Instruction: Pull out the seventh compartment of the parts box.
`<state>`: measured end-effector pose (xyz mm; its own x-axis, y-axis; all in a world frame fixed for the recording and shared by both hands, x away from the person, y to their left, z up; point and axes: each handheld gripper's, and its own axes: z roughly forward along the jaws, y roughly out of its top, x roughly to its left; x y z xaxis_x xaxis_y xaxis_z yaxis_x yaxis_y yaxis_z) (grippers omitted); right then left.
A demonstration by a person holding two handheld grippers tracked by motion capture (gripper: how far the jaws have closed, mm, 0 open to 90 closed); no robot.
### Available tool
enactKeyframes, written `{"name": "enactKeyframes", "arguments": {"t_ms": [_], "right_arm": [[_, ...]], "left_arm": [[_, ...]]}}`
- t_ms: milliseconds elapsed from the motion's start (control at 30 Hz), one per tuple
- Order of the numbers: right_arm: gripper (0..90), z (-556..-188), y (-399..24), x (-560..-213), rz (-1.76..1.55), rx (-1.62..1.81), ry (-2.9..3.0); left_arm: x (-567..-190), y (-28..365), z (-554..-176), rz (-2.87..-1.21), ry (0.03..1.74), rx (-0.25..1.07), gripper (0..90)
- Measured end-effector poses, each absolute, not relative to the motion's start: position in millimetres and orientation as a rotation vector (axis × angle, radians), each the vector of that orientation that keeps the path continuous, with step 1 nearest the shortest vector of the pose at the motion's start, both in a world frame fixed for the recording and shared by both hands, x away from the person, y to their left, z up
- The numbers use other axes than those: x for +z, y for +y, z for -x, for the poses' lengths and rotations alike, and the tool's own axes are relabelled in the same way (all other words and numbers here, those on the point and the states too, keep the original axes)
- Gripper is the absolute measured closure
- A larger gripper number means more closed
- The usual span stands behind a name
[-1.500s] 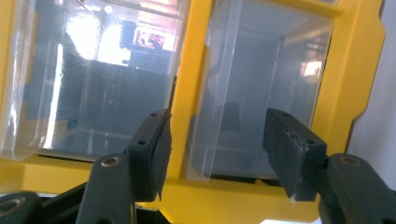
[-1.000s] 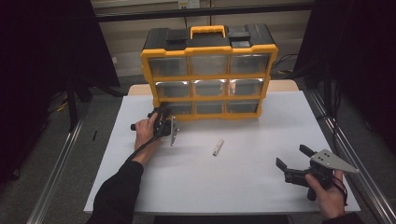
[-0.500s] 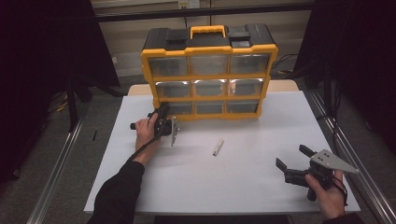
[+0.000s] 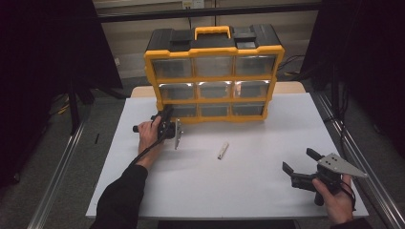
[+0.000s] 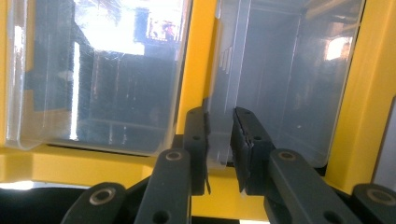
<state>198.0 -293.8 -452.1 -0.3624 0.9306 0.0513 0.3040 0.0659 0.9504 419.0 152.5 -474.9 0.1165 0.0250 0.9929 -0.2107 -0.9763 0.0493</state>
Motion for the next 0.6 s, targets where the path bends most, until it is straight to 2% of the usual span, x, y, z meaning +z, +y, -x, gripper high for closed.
{"name": "enactKeyframes", "arguments": {"t_ms": [133,167,300,333,600], "right_arm": [[1.6,-198.1,-293.4,-452.1,-1.236,1.313,1.737],[1.6,-198.1,-293.4,-452.1,-1.234,1.312,1.737],[1.6,-198.4,-293.7,-452.1,-1.232,1.312,1.736],[1.6,-198.7,-293.5,-452.1,-1.230,1.313,1.738],[1.6,-198.5,-292.6,-452.0,-1.228,1.315,1.741]], "left_arm": [[-474.1,152.6,-418.7,-2.216,-0.177,1.939,77.2],[-474.3,152.2,-417.6,-2.189,-0.176,1.975,77.2],[-476.0,152.3,-418.3,-2.170,-0.160,1.952,77.0],[-473.9,152.3,-416.3,-2.205,-0.175,1.984,77.0],[-474.6,152.7,-413.9,-2.195,-0.162,1.949,76.9]]}}
